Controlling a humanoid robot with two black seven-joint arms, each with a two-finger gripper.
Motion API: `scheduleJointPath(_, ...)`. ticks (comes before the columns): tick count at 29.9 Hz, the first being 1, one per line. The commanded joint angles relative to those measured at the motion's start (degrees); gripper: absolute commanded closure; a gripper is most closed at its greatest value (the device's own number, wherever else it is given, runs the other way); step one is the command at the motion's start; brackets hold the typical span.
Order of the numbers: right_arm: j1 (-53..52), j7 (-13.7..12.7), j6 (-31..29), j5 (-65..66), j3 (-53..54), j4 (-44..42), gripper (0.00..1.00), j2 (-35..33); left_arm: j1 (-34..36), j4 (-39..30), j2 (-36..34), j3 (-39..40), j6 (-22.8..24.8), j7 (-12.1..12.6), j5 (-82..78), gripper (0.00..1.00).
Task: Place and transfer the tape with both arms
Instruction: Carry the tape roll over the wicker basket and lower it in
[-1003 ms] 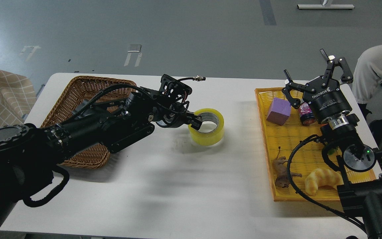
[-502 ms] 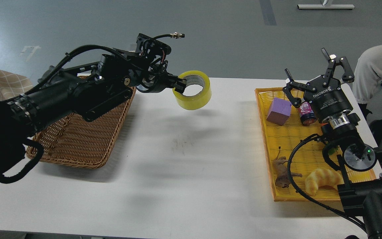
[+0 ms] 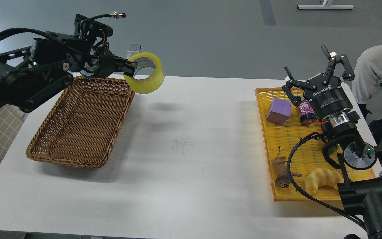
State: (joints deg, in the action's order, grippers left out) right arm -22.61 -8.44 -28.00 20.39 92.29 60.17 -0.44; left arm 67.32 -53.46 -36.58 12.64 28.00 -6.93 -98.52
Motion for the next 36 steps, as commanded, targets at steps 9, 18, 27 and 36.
scheduleJointPath(9, -0.42, 0.00, 0.00, 0.00, -0.09, 0.04, 0.00, 0.09, -4.92, -0.42, -9.73, -2.53, 0.00, -1.42, 0.35, 1.00)
scheduleJointPath(18, -0.42, 0.00, 0.00, 0.00, -0.09, -0.05, 0.00, 0.09, -11.51, -0.42, -12.46, -2.71, -1.28, -1.42, 0.26, 1.00)
scheduleJointPath(27, -0.42, 0.00, 0.00, 0.00, -0.09, -0.14, 0.00, 0.00, -15.47, -0.33, -12.99, -2.80, -3.66, -1.51, 0.43, 1.00)
scheduleJointPath(36, -0.33, 0.00, 0.00, 0.00, -0.09, 0.04, 0.00, 0.00, -17.75, 0.02, -12.46, -2.80, -4.54, -1.51, 0.17, 1.00)
